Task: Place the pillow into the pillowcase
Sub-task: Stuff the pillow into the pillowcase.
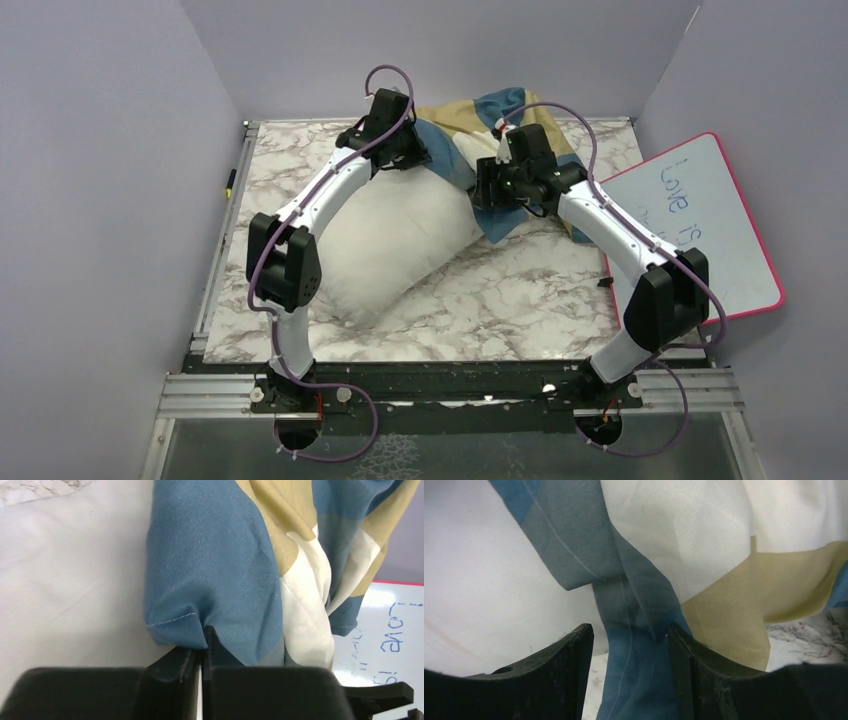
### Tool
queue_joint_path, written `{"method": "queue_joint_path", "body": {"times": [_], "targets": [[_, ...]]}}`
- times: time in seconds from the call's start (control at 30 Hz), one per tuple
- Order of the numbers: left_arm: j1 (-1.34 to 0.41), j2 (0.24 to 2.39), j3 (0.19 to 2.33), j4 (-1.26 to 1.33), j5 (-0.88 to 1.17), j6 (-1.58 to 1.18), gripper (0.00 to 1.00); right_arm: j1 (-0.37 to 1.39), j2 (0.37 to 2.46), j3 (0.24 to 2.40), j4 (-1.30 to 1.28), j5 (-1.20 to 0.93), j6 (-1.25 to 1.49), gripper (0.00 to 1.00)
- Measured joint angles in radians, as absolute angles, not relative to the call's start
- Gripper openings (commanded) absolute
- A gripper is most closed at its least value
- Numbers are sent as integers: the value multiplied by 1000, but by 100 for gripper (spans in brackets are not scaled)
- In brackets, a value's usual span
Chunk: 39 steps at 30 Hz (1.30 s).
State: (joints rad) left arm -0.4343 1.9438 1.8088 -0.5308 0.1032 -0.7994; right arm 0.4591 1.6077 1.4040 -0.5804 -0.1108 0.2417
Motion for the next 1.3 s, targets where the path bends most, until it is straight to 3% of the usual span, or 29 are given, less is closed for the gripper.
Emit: {"method": "queue_joint_path", "body": {"times": [0.5,0.8,1.0,1.13,1.2,1.3], "targets": [[-281,1802,1859,-773,67,-622,0,499,1663,1424,-525,-142,136,62],[-245,1790,1829,-869,72,-545,0,641,1625,1343,-523,-41,-26,65],[-245,1790,1807,-877,68,-510,0,640,1665,1360,-530,109,-108,48],[-243,1790,1811,-879,43,-496,0,642,1669,1396,-541,186,-134,22],[-242,1789,1809,-877,38,-506,0,642,1662,1395,-532,202,-147,3],[-242,1751,1739,-833,33,-525,0,642,1660,1394,-522,191,-151,0]]}}
